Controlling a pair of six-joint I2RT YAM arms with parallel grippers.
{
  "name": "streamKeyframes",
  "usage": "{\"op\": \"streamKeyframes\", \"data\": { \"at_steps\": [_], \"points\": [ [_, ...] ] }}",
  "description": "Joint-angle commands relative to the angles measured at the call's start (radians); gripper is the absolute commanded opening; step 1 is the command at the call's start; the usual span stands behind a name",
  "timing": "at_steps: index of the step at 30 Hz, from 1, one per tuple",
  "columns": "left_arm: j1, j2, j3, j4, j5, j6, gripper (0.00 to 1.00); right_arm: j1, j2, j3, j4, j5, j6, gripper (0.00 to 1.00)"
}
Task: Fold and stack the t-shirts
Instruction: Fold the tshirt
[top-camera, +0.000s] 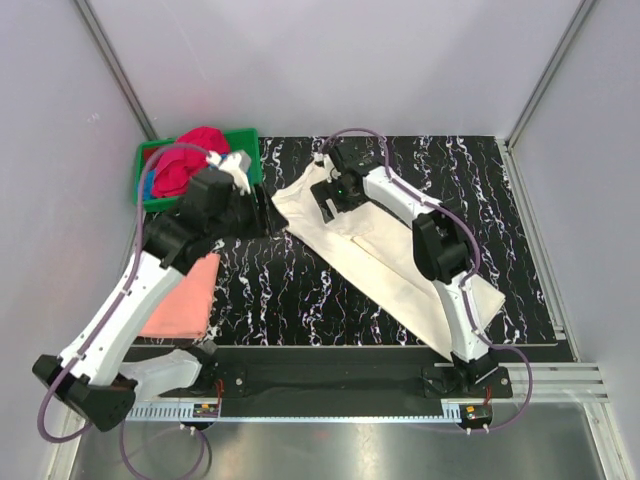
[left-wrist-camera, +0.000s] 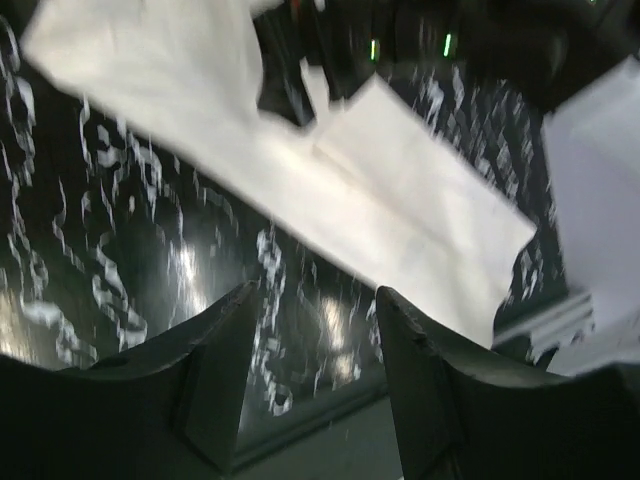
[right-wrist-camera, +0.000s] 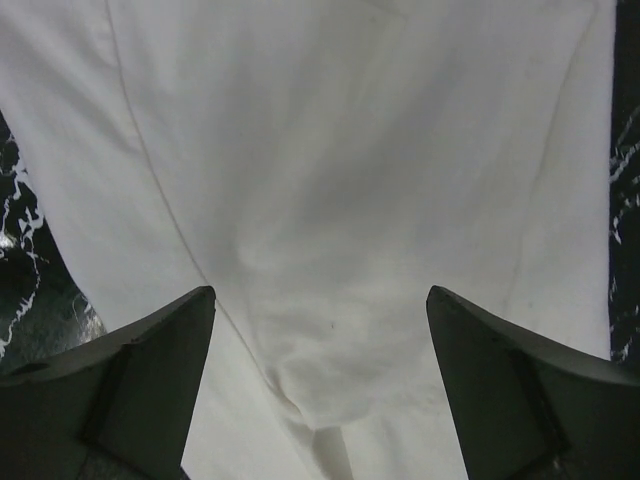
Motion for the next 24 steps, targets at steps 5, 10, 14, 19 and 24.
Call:
{"op": "streamKeyframes", "data": {
  "at_steps": [5,10,14,19,24],
  "points": [
    [-0.024,-0.249,-0.165,-0.187,-0.068,-0.09,0.55,0.056,0.242,0.321,-0.096,0.057,-0.043,0.94],
    [-0.024,-0.275,-0.147,-0.239,-0.09,-0.081,0.56,0.05,0.462,0.55,-0.201,0.223,0.023,0.98],
    [-0.024,-0.241,-0.113,-0.242,-0.078,-0.052,0.55,-0.011,0.509,0.608,-0.19,0.252,0.179,1.0],
    [-0.024,-0.206,-0.09,-0.222,-0.051,-0.034,0.56,-0.19,0.494,0.603,-0.23,0.113,0.629,0.98],
    [-0.024,-0.166,-0.073,-0.205,-0.019,-0.024,0.56,-0.258,0.457,0.568,-0.232,0.067,0.833,1.0]
  ]
}}
